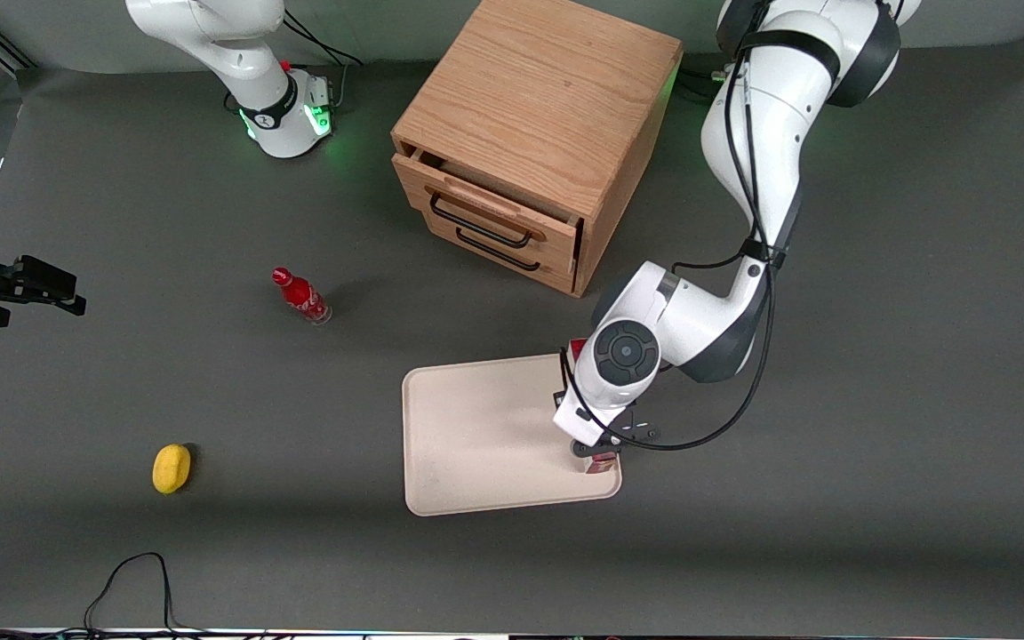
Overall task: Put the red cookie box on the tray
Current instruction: 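Lower the cookie box onto the tray beside its rim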
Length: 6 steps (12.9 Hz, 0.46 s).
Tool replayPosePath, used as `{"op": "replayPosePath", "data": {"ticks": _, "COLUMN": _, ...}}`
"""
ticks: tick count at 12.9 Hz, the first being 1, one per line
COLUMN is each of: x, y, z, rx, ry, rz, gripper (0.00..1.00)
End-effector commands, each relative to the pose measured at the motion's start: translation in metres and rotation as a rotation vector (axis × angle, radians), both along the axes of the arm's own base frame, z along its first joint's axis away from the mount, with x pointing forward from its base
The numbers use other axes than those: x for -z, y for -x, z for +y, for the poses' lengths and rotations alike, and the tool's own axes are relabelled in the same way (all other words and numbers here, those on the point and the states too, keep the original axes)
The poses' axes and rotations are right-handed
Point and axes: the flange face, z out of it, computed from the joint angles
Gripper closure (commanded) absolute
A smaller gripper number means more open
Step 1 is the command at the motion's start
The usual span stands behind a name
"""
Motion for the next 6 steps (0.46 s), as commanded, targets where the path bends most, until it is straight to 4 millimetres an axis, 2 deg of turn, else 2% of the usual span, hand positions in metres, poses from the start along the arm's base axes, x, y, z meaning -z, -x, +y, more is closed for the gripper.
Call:
{"op": "replayPosePath", "data": {"ticks": 1, "x": -0.0034, "y": -0.0048, "z": -0.0072, "rx": -0.002, "ry": 0.017, "rz": -0.020, "gripper": 0.99}}
{"op": "replayPosePath", "data": {"ticks": 3, "x": -0.0041, "y": -0.0061, "z": -0.0070, "rx": -0.003, "ry": 0.021, "rz": -0.028, "gripper": 0.97}}
{"op": "replayPosePath", "data": {"ticks": 4, "x": -0.0041, "y": -0.0061, "z": -0.0070, "rx": -0.003, "ry": 0.021, "rz": -0.028, "gripper": 0.93}}
{"op": "replayPosePath", "data": {"ticks": 5, "x": -0.0034, "y": -0.0058, "z": -0.0069, "rx": -0.003, "ry": 0.020, "rz": -0.027, "gripper": 0.79}}
{"op": "replayPosePath", "data": {"ticks": 6, "x": -0.0033, "y": -0.0057, "z": -0.0067, "rx": -0.001, "ry": 0.018, "rz": -0.026, "gripper": 0.31}}
